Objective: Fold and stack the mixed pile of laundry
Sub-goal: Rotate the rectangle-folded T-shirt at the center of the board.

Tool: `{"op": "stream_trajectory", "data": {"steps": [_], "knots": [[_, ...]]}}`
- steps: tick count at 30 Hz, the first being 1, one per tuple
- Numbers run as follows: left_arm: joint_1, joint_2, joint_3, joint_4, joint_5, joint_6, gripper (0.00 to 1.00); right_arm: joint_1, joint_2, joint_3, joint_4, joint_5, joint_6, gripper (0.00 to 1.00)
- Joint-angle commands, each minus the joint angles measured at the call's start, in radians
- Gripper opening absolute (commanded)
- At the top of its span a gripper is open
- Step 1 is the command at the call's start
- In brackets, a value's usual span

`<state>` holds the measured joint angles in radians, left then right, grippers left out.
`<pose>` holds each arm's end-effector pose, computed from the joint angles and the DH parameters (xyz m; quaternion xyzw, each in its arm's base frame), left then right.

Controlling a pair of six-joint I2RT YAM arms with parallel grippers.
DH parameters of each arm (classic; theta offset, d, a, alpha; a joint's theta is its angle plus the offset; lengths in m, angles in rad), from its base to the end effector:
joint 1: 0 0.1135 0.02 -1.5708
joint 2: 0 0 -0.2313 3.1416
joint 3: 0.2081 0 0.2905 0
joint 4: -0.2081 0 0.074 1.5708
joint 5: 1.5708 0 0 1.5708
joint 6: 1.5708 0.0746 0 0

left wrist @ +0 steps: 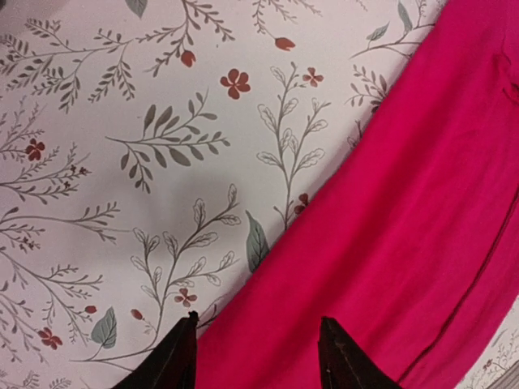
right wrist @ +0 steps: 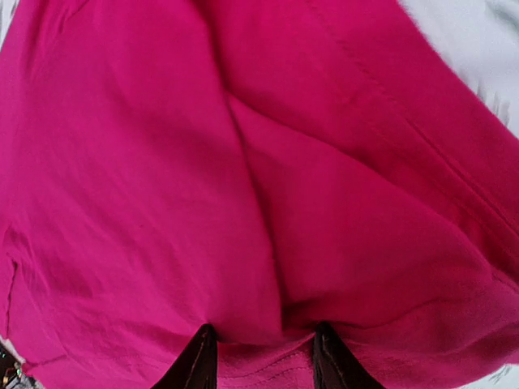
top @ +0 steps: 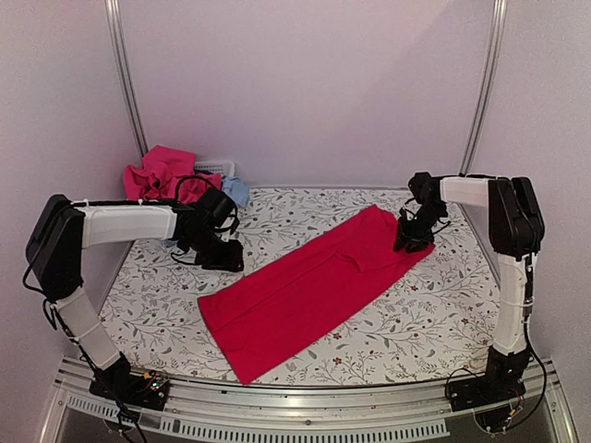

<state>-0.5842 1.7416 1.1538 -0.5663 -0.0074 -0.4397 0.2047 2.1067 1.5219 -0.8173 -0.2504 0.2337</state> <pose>0.3250 -0.2142 0.0979 0.0699 0.9759 -0.0982 0.1821 0.4200 0.1061 0.0613 0.0038 0.9887 0.1396 0.0545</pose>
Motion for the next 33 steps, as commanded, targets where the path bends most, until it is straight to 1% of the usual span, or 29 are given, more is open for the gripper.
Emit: {"op": "stream_trajectory", "data": {"steps": [1,3,4,5,7,9,13,15,18,22,25,28,30,33], "knots": [[-0.009,-0.090,-0.057,-0.032,-0.036,-0.052,0.51,-0.008,0.270,0.374,-0.036,0.195,-0.105,0.40],[-0.014,-0.122,-0.085,-0.024,-0.022,-0.059,0.51,-0.010,0.402,0.662,-0.121,0.221,-0.140,0.40],[-0.019,-0.136,-0.097,-0.016,-0.009,-0.059,0.50,-0.020,0.481,0.756,-0.137,0.203,-0.143,0.40],[-0.027,-0.147,-0.107,-0.003,-0.002,-0.054,0.50,-0.027,0.502,0.792,-0.126,0.195,-0.133,0.40],[-0.056,-0.156,-0.114,0.012,0.035,-0.033,0.50,-0.028,0.492,0.798,-0.119,0.221,-0.120,0.42],[-0.088,-0.142,-0.102,0.015,0.028,-0.005,0.49,-0.027,0.426,0.760,-0.113,0.221,-0.122,0.44],[-0.139,-0.078,-0.058,0.038,0.029,0.062,0.41,-0.028,0.208,0.568,-0.026,0.147,-0.120,0.48],[-0.163,-0.035,-0.029,0.045,0.033,0.095,0.36,-0.023,0.131,0.508,-0.010,0.092,-0.103,0.49],[-0.187,0.047,0.017,0.038,0.035,0.131,0.31,-0.010,0.068,0.435,-0.012,0.023,-0.085,0.49],[-0.208,0.127,0.068,0.010,0.011,0.158,0.29,0.014,0.006,0.291,0.022,-0.068,-0.052,0.49],[-0.228,0.167,0.078,-0.007,-0.020,0.181,0.28,0.039,-0.035,0.185,0.060,-0.080,-0.034,0.48],[-0.291,0.208,0.078,-0.041,-0.028,0.219,0.26,0.056,-0.035,0.134,0.076,-0.089,-0.017,0.46],[-0.327,0.229,0.065,-0.055,-0.005,0.217,0.24,0.060,-0.033,0.120,0.079,-0.089,-0.011,0.46],[-0.390,0.252,0.055,-0.070,0.096,0.189,0.20,0.060,-0.036,0.115,0.077,-0.078,-0.013,0.46]]}}
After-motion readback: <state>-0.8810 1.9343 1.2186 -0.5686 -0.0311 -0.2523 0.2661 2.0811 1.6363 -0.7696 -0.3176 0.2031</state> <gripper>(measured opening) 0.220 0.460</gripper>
